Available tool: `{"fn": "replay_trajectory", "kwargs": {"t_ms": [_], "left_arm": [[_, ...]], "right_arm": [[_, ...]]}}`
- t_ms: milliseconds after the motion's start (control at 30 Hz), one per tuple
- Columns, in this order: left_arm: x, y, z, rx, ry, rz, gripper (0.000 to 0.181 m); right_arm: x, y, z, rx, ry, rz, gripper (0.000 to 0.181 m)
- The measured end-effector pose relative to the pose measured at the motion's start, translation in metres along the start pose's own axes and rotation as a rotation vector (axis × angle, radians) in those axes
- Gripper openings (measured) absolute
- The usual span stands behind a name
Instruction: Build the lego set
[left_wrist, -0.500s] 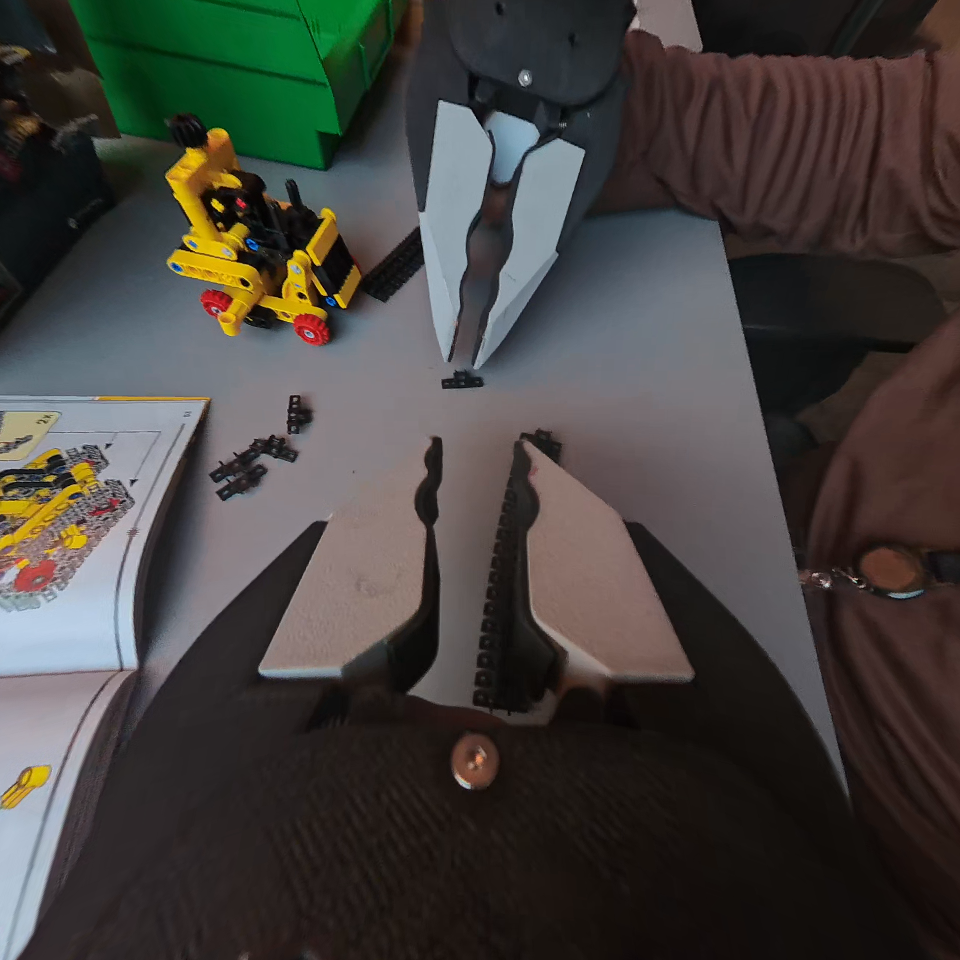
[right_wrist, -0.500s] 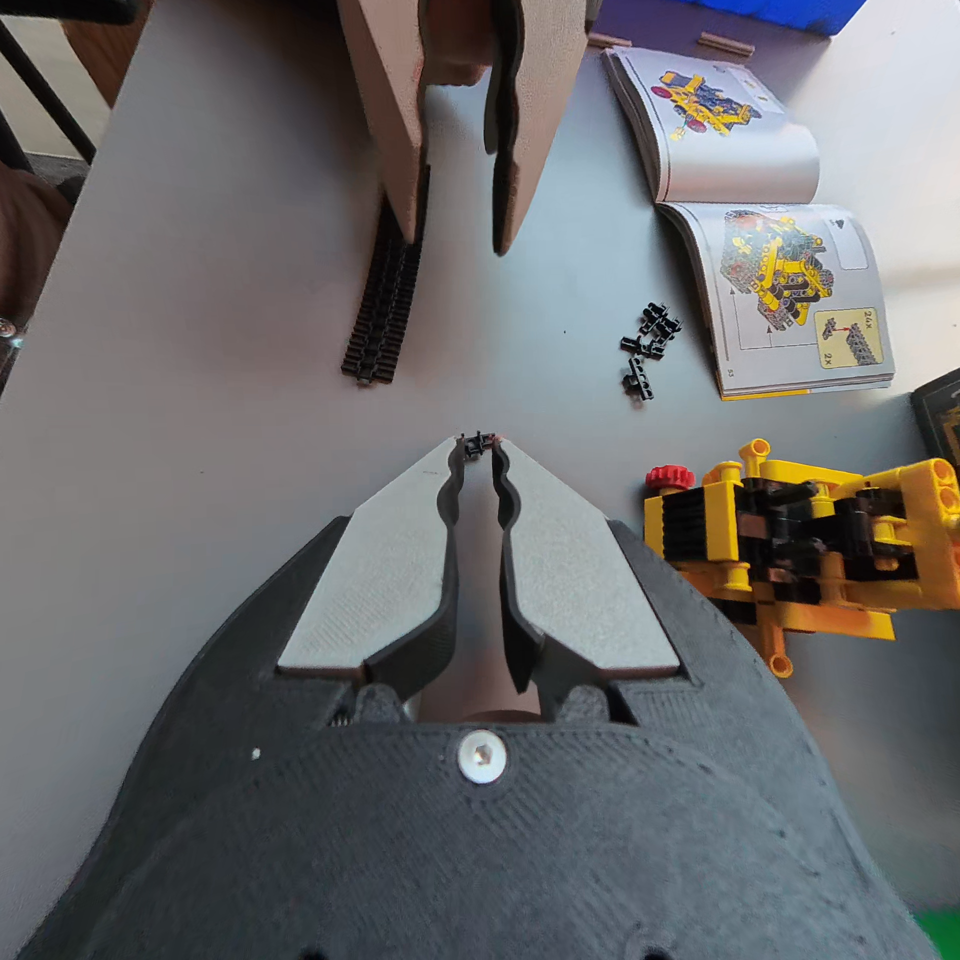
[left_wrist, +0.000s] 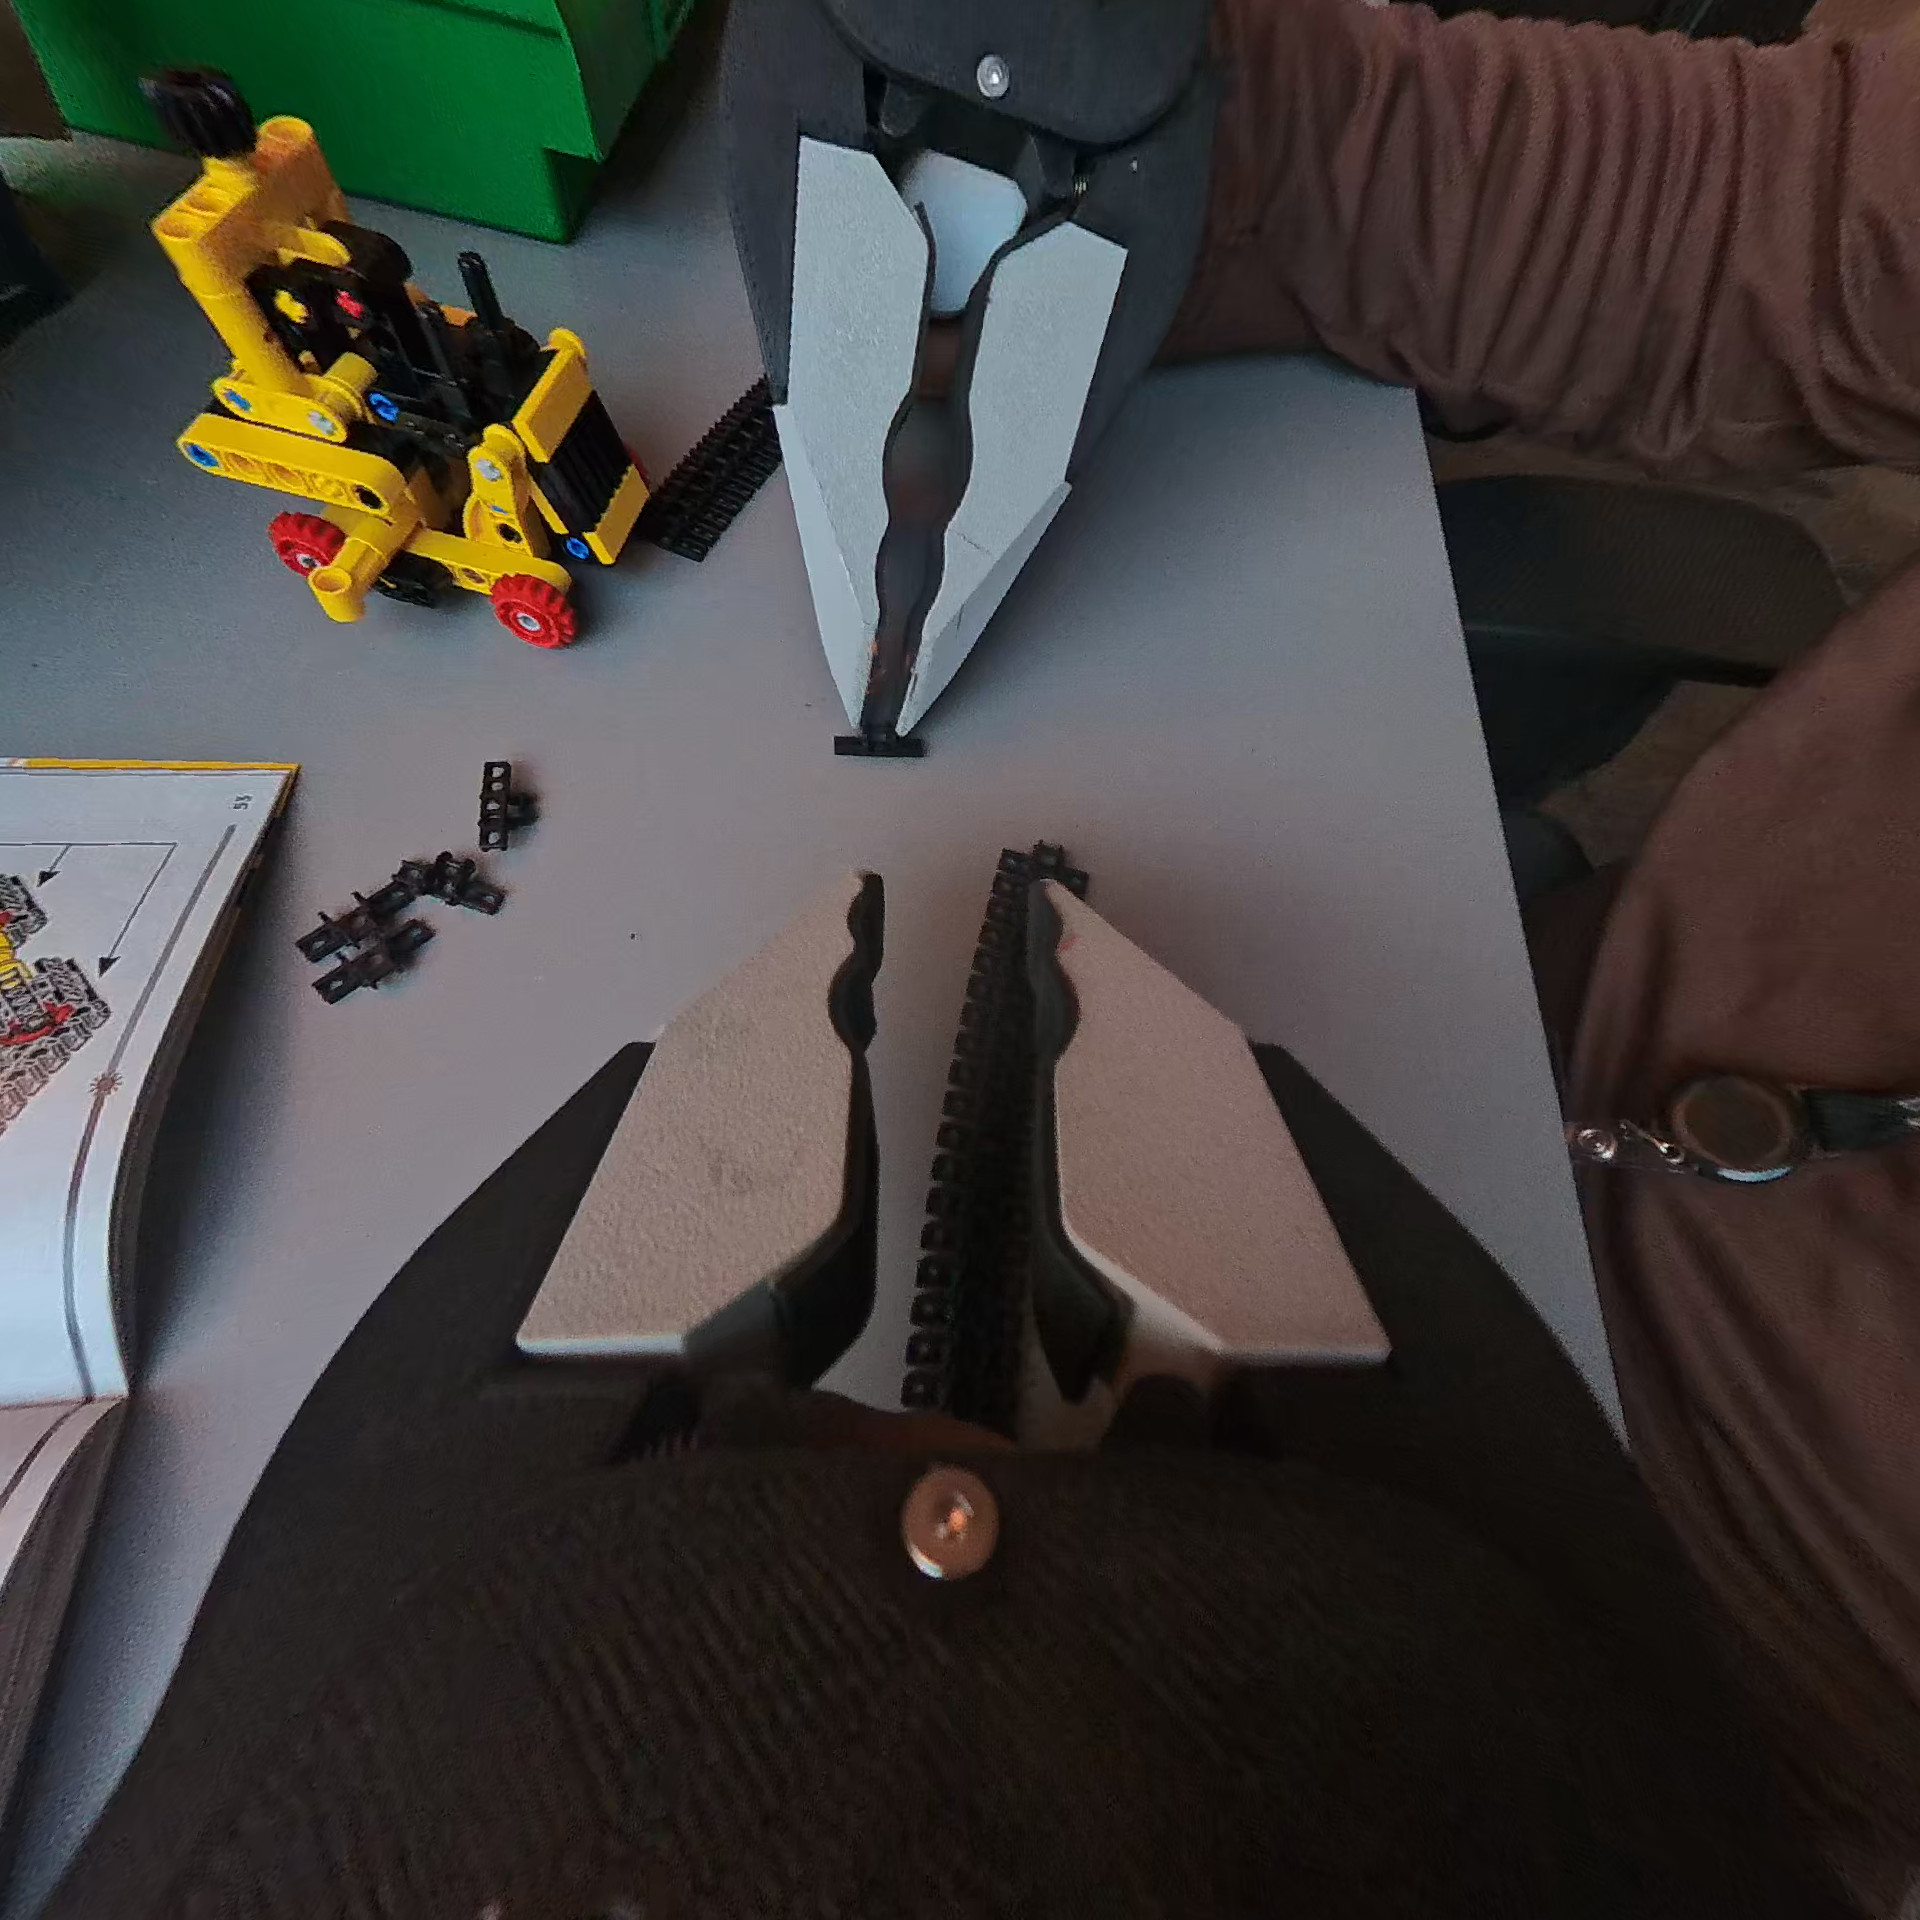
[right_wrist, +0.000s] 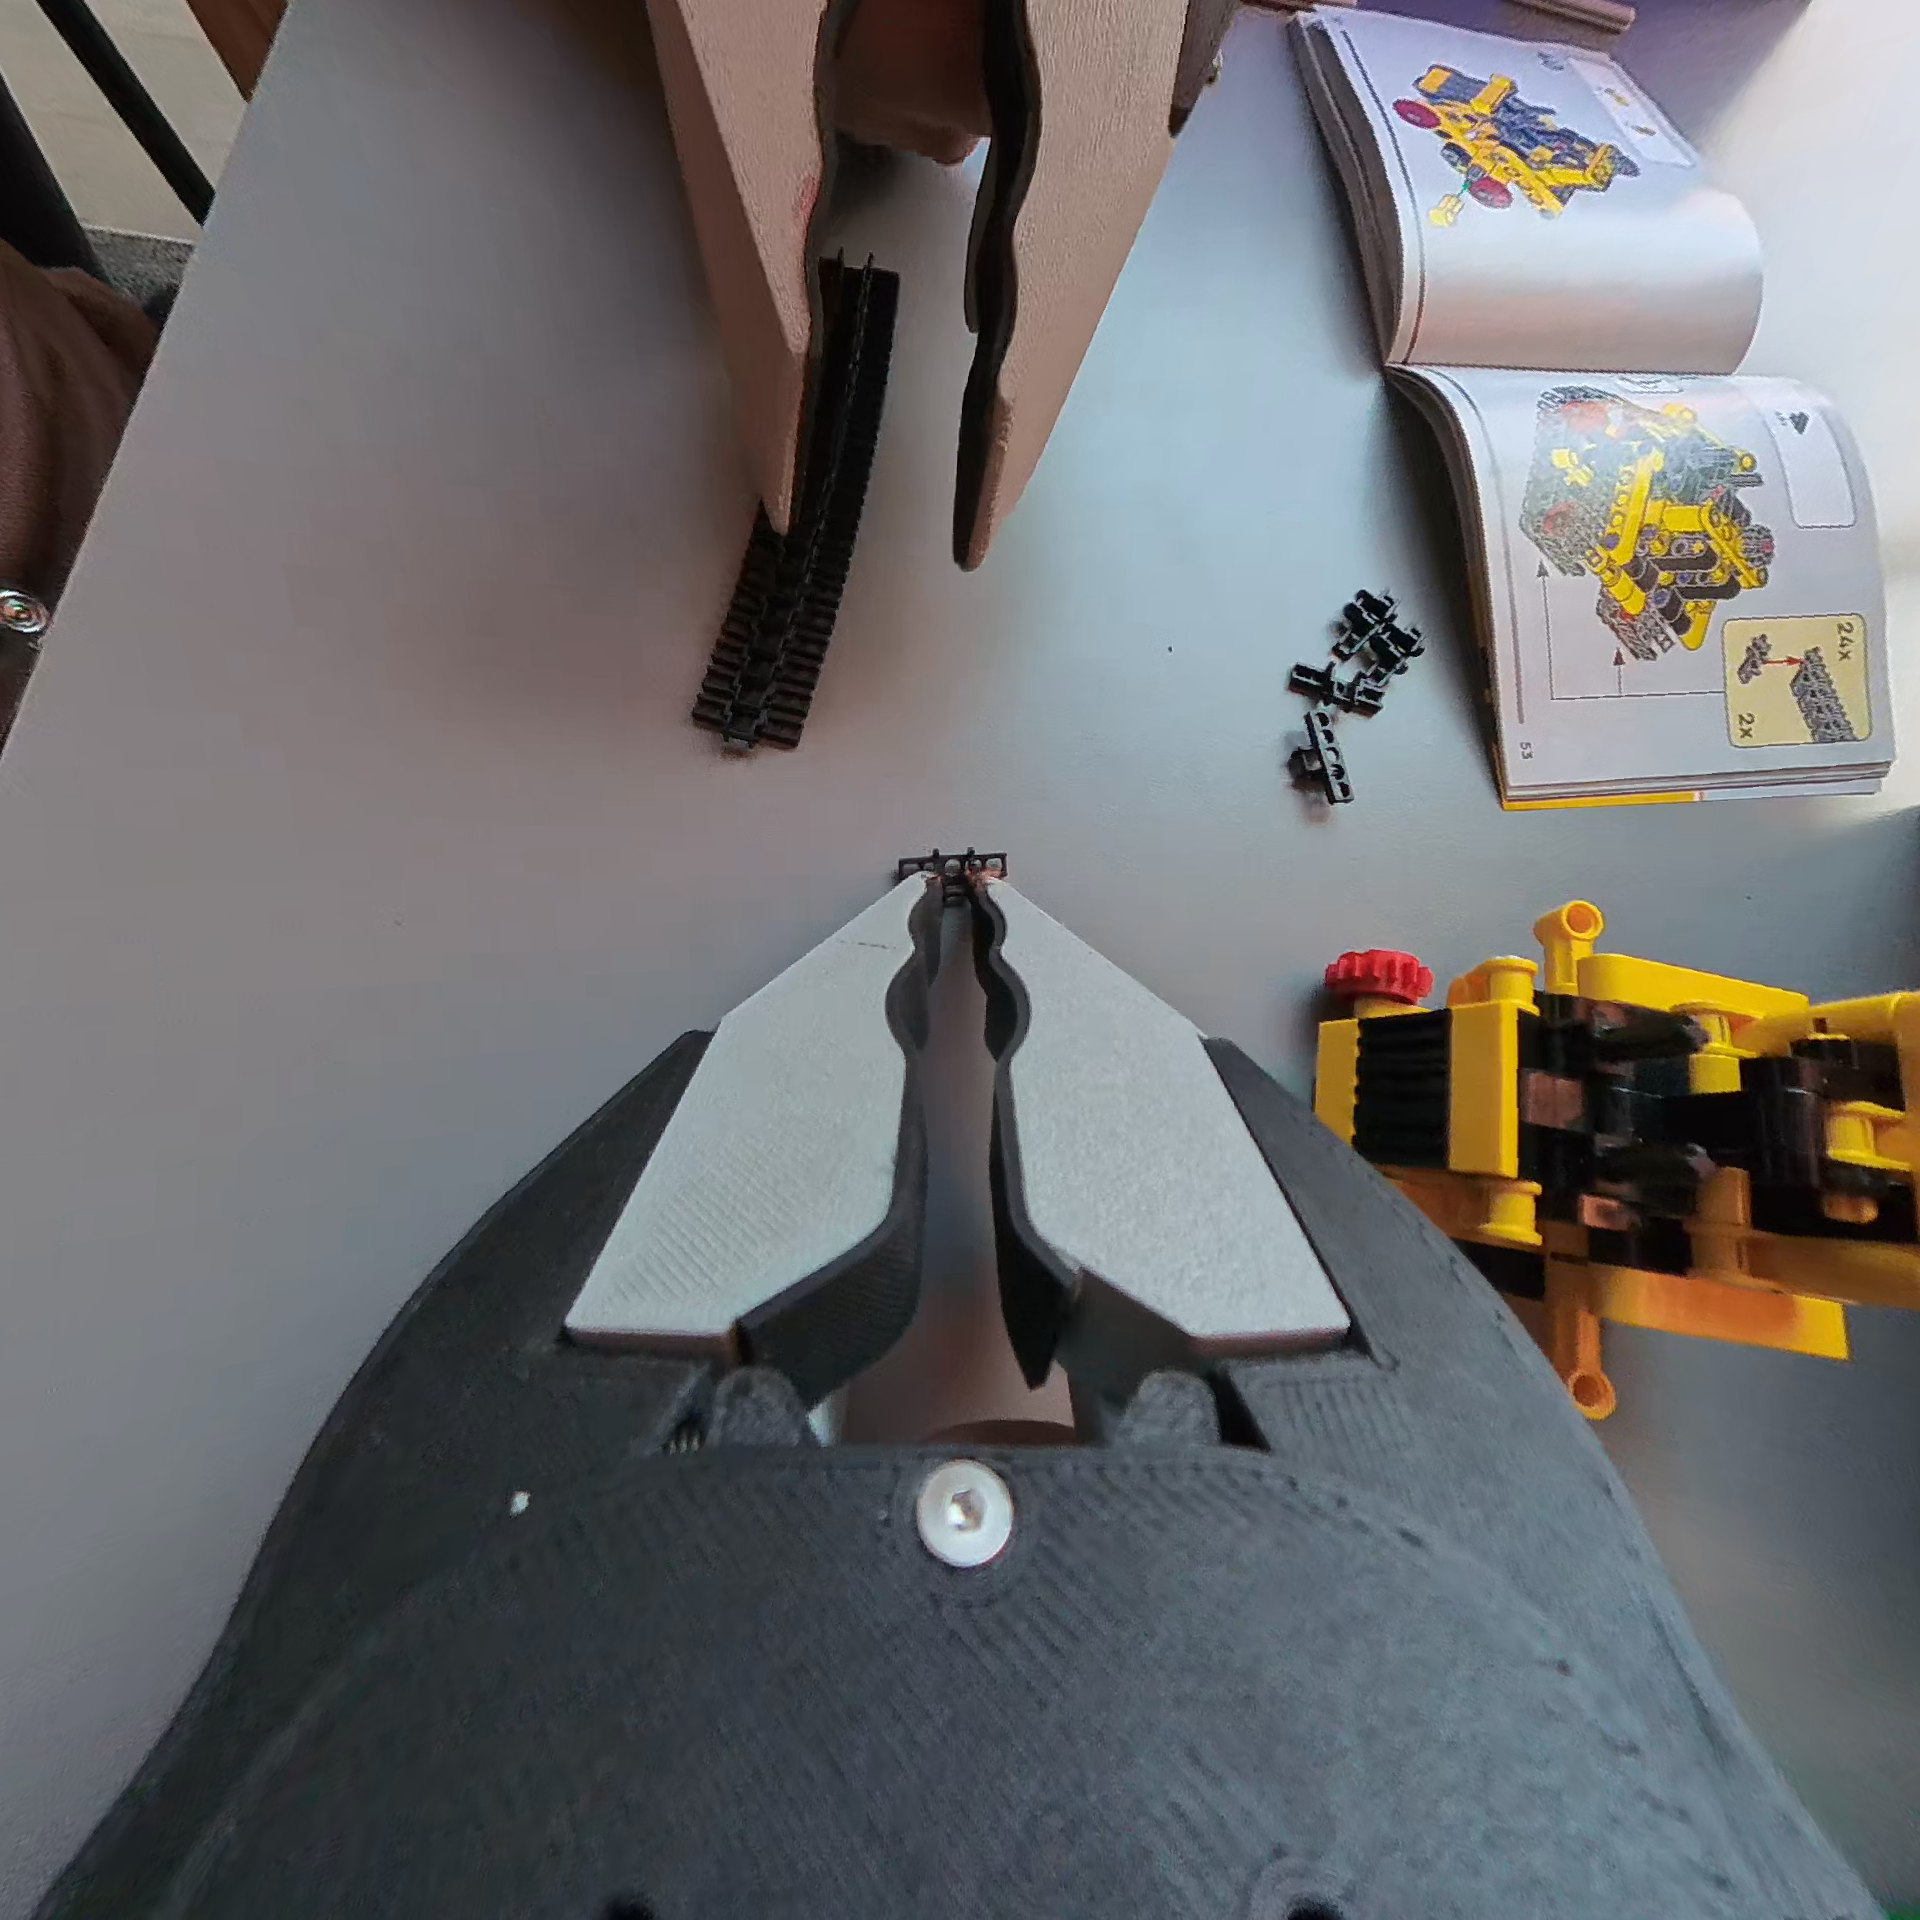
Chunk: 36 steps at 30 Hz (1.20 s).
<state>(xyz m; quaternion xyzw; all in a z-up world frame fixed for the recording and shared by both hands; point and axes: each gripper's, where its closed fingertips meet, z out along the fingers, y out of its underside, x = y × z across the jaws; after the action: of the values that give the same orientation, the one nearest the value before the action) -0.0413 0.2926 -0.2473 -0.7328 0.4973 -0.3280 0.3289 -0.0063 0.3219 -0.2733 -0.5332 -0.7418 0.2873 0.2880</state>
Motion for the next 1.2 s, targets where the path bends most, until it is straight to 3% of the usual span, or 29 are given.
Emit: {"fn": "replay_trajectory", "kwargs": {"t_ms": [333,567,1200], "left_arm": [[0.015,0.014,0.024,-0.142,-0.036,0.137,0.021],[0.017,0.014,0.026,-0.144,-0.026,0.148,0.005],[0.013,0.008,0.026,-0.114,-0.062,0.142,0.004]], "right_arm": [[-0.024,-0.009,0.001,-0.035,-0.029,-0.029,0.002],[-0.033,-0.008,0.004,-0.089,-0.039,-0.009,0.002],[-0.036,-0.014,0.009,-0.164,0.009,0.011,0.002]]}}
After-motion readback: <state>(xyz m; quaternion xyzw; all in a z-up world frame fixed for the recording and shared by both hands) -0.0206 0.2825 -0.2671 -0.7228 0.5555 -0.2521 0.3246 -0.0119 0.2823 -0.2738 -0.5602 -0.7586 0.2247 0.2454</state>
